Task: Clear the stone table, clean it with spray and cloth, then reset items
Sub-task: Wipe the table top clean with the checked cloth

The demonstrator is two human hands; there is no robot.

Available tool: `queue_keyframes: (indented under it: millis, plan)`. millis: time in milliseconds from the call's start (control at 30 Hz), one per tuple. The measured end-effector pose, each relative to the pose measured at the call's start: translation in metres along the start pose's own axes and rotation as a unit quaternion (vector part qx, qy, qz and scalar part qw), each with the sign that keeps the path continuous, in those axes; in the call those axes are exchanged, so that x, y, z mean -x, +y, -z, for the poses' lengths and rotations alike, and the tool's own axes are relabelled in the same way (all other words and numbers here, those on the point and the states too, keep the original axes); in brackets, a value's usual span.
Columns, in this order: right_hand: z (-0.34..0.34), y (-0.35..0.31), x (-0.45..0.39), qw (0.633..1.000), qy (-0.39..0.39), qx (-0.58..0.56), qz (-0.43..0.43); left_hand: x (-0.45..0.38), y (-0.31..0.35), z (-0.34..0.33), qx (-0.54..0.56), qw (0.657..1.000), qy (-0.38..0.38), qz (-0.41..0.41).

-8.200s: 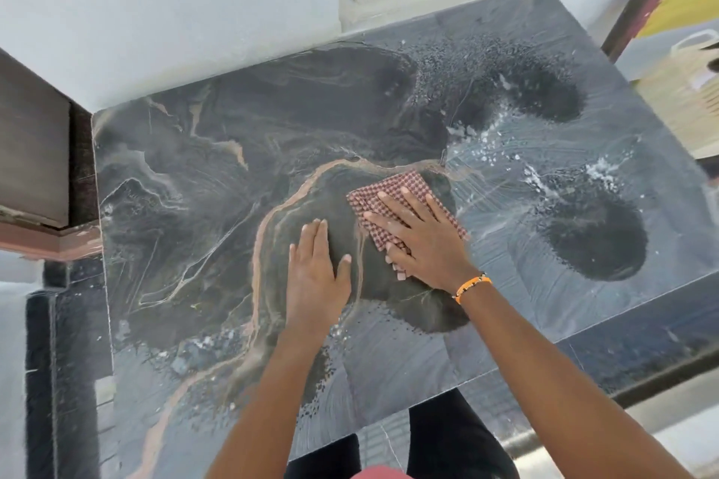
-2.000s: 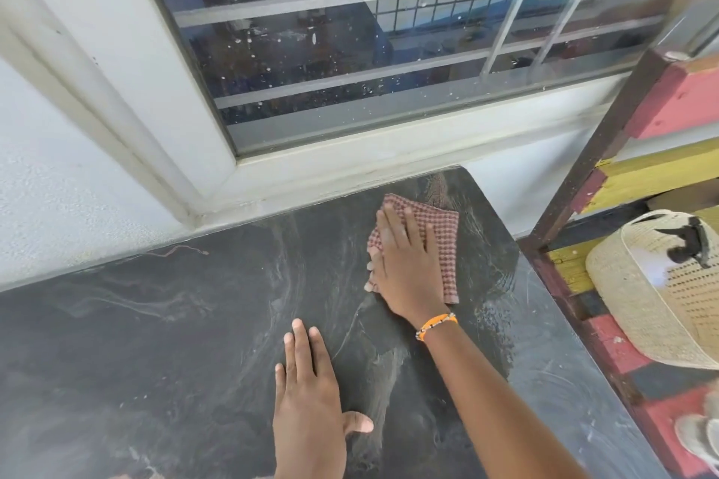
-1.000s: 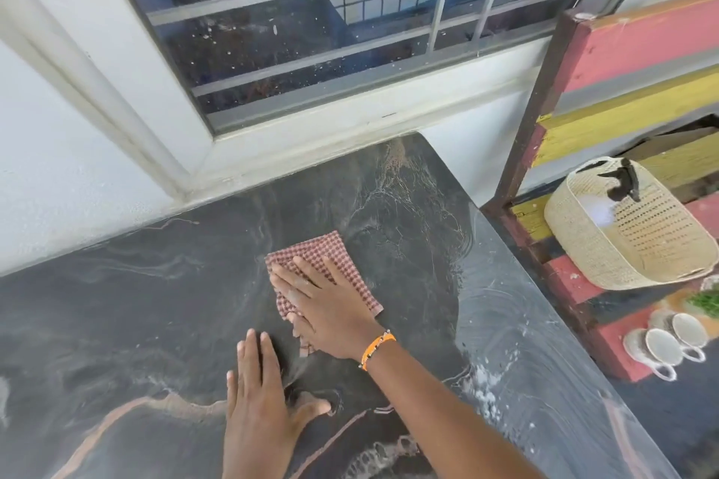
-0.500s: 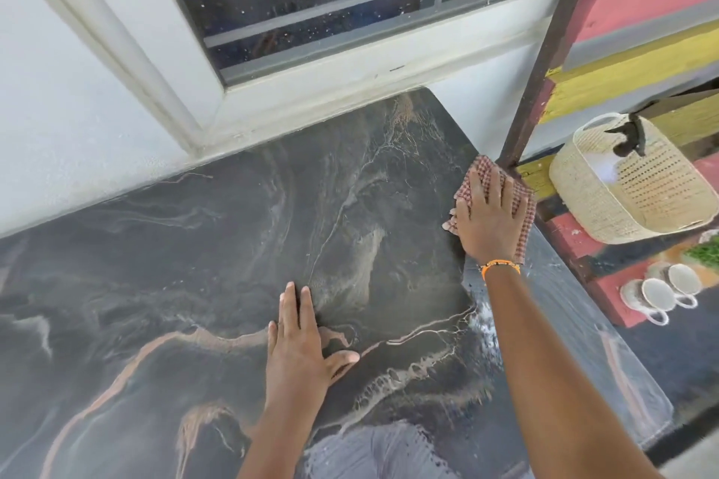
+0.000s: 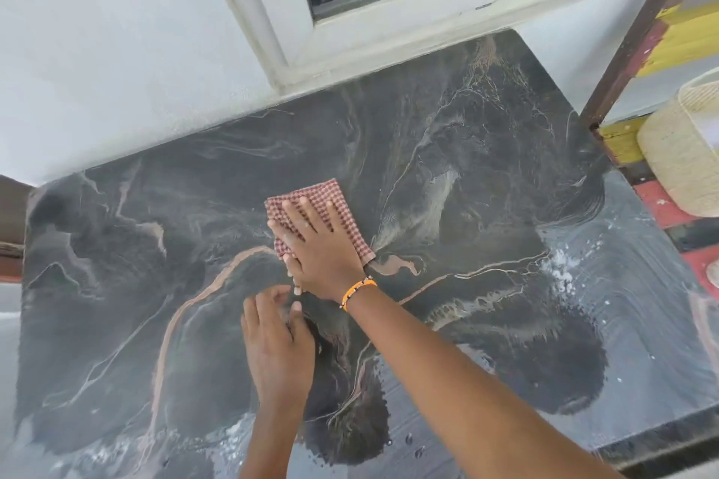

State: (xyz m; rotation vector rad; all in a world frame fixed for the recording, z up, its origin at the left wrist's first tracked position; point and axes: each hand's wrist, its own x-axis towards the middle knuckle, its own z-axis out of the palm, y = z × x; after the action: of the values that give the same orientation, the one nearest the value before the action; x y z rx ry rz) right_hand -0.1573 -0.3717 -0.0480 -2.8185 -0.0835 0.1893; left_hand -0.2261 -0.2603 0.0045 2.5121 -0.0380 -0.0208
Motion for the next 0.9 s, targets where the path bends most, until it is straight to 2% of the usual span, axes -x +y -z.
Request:
queue_keyframes:
  millis: [100,200,367,467,567,667,800,900]
  plan:
    - [-0.006,0.006,0.027,0.996,-0.010,0.045,0.078,0.006,0.001,0.001,0.029,1.000,0.002,-0.003]
    - [0.003,0.050,0.061,0.997,0.014,0.056,0.056,0.014,0.014,-0.008,0.040,0.997,-0.040,-0.043]
    - [0.038,0.173,0.120,0.988,0.043,0.071,-0.132,0.028,0.045,-0.032,0.013,0.980,-0.157,-0.118]
    - [0.057,0.244,0.156,0.956,0.076,0.069,-0.274,0.037,0.061,-0.042,0.013,0.969,-0.197,-0.147]
    - [0.068,0.286,0.182,0.916,0.104,0.044,-0.386,0.045,0.070,-0.050,0.008,0.962,-0.210,-0.176]
    - [0.068,0.291,0.199,0.894,0.116,0.039,-0.430,0.049,0.072,-0.052,0.003,0.958,-0.213,-0.191]
    - [0.051,0.257,0.220,0.872,0.129,0.025,-0.471,0.051,0.072,-0.050,0.008,0.958,-0.206,-0.200]
    - [0.037,0.209,0.206,0.888,0.126,0.006,-0.443,0.049,0.065,-0.047,0.021,0.964,-0.203,-0.169]
